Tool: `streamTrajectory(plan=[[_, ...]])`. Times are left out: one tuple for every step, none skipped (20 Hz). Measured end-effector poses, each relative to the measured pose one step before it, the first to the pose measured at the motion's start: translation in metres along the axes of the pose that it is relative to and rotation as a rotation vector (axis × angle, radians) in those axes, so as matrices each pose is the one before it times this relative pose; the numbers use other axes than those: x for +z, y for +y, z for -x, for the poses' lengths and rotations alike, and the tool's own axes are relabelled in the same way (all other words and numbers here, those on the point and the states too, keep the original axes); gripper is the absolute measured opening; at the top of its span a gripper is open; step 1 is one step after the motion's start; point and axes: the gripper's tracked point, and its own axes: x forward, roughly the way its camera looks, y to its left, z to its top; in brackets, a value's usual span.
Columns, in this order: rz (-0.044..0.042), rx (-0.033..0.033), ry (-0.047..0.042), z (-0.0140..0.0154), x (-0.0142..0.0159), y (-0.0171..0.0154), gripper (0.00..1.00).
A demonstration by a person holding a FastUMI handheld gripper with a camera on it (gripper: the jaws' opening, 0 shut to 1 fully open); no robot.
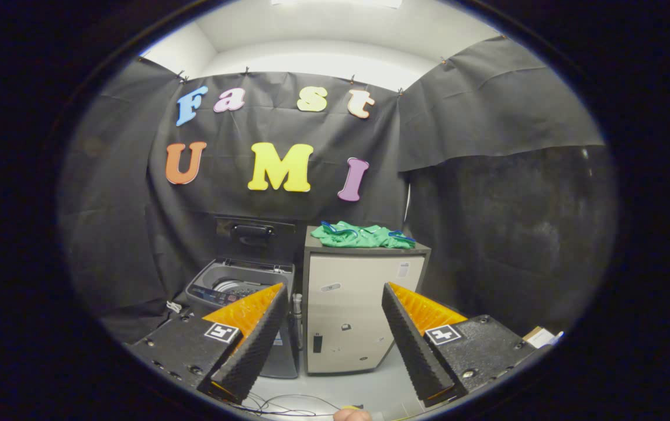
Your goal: Put the clothes into the washing machine and then close the washing machine lid.
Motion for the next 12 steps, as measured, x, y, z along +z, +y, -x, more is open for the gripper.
streamTrajectory(plan=[[-0.00637, 0.00256, 0.00235, -0.00264, 0.00486, -0.00131, 1.00], [-0.00949, -0.00211, 0.00180, -0.00635, 0.00606, -0.00453, 1.00], [-0.00372, -0.00889, 0.01280, -0.00744, 0.00815, -0.00543, 1.00], [-0.00863, -0.00896, 0.00533, -0.00881, 0.00428, -0.00648, 1.00], [-0.01307, -0.00126, -0.00189, -0.00871, 0.01059, -0.00481, 1.00], [-0.00940, -0.00330, 0.00104, -0.01050, 0.00805, -0.00500, 1.00], [-0.00199, -0.00825, 0.00794, -0.01311, 0.00724, -0.00679, 1.00], [0.00169, -0.00482, 0.00594, -0.01196, 0.00712, -0.00718, 1.00], [0.00126, -0.00168, 0.00074, -0.01385, 0.00893, -0.00512, 1.00], [0.00329, -0.00160, -0.00150, -0.01619, 0.00984, -0.00501, 1.00], [0.00915, 0.00040, 0.00519, -0.01595, 0.00781, -0.00456, 1.00], [0.00822, 0.00125, 0.00068, -0.01780, 0.00647, -0.00404, 1.00]])
